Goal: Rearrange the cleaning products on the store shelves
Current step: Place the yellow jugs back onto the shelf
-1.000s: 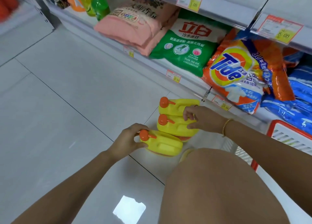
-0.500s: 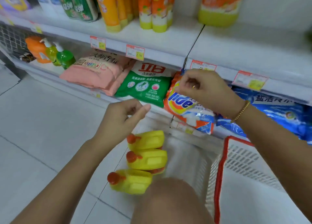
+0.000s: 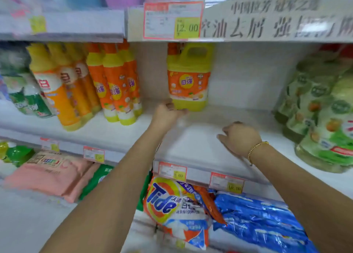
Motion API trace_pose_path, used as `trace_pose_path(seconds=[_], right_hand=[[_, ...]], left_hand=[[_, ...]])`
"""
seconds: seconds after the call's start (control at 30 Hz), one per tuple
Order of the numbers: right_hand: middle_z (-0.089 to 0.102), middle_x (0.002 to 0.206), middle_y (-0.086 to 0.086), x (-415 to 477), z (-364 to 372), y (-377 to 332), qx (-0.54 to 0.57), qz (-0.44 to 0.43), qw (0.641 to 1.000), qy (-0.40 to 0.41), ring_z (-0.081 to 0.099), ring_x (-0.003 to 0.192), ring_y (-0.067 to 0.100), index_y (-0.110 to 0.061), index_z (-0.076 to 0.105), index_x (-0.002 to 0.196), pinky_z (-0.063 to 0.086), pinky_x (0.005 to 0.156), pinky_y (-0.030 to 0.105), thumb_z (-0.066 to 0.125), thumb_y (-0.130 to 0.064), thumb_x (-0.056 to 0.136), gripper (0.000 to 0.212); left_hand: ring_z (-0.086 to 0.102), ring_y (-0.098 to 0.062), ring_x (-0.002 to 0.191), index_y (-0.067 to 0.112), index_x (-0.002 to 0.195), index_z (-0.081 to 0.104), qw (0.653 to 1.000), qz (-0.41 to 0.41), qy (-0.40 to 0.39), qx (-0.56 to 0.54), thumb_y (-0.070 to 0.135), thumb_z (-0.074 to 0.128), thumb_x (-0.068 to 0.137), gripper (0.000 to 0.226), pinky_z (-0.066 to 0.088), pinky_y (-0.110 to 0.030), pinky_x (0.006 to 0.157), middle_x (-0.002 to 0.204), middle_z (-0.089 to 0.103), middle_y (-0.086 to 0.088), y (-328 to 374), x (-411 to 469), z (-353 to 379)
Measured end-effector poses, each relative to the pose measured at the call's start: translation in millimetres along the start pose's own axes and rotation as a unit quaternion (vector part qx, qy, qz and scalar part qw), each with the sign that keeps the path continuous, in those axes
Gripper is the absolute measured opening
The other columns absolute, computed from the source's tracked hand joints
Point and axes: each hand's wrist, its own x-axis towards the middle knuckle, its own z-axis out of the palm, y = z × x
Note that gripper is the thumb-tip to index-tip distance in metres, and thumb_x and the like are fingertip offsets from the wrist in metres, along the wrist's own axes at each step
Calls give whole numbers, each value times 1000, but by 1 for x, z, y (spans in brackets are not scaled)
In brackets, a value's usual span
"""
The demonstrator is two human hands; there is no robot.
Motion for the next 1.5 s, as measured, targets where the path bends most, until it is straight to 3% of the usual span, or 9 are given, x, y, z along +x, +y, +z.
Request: trace_pose_path(seconds=[0.13,0.27,0.53,0.7,0.83,0.9,1.03,1.13,1.5], right_hand=[[57,116,12,9,7,-7,-64,-20,997,28,58,104,28,-8,61,111,43,79,28,34,-42,100,44],[56,115,8,5,9,-8,-75,-39,995,60,59,99,26,-11,59,111,41,74,29,29,-40,102,43],[54,114,8,1,8,-11,-71,-35,995,63,59,98,25,-12,59,111,34,69,28,28,-36,102,39],[56,116,10,6,4,-7,-57,-13,998,23,59,101,26,-11,60,111,42,78,29,32,-44,100,45],[60,120,11,3,-6,2,62,11,998,-7,55,112,27,-7,58,119,42,91,30,50,-45,93,47],[64,107,15,-8,-12,2,364,81,927,31,61,98,31,-1,58,120,47,87,36,64,-25,88,41],[50,112,7,-50,-23,-16,756,115,642,62,62,80,18,-15,44,134,52,64,33,54,8,87,53],[55,113,-1,-85,-33,-36,741,39,668,67,54,112,22,-12,43,128,54,80,28,62,18,77,62],[55,107,14,-180,-86,-29,750,-35,641,159,60,70,-4,13,44,125,46,51,7,57,26,77,51]], left_hand=[[59,3,76,8,102,58,1000,18,12,-10,2,79,72,37,42,-2,59,101,60,3,3,62,11],[66,-13,94,9,121,58,1000,24,0,13,26,89,53,77,53,-22,76,117,67,-4,1,109,1],[69,-20,100,20,126,58,992,50,-114,-3,23,86,67,65,56,-43,87,115,70,-3,2,123,-7],[64,-23,106,17,127,52,996,57,-19,70,39,93,34,104,53,-46,92,119,65,-2,6,90,-12],[62,-19,101,15,117,56,989,113,25,95,28,93,42,84,53,-41,89,109,66,1,6,31,-11],[63,-17,99,16,114,56,985,149,36,81,32,91,39,84,53,-37,86,106,67,2,4,-1,-12],[61,3,87,19,109,55,981,178,37,61,7,91,51,69,49,-23,77,99,64,11,2,-67,-12],[60,6,84,25,105,56,972,212,39,92,9,91,56,63,49,-18,74,96,65,17,7,-109,-16],[50,14,113,25,117,53,915,371,60,148,-2,78,73,57,42,-9,90,118,55,24,79,-205,-33]])
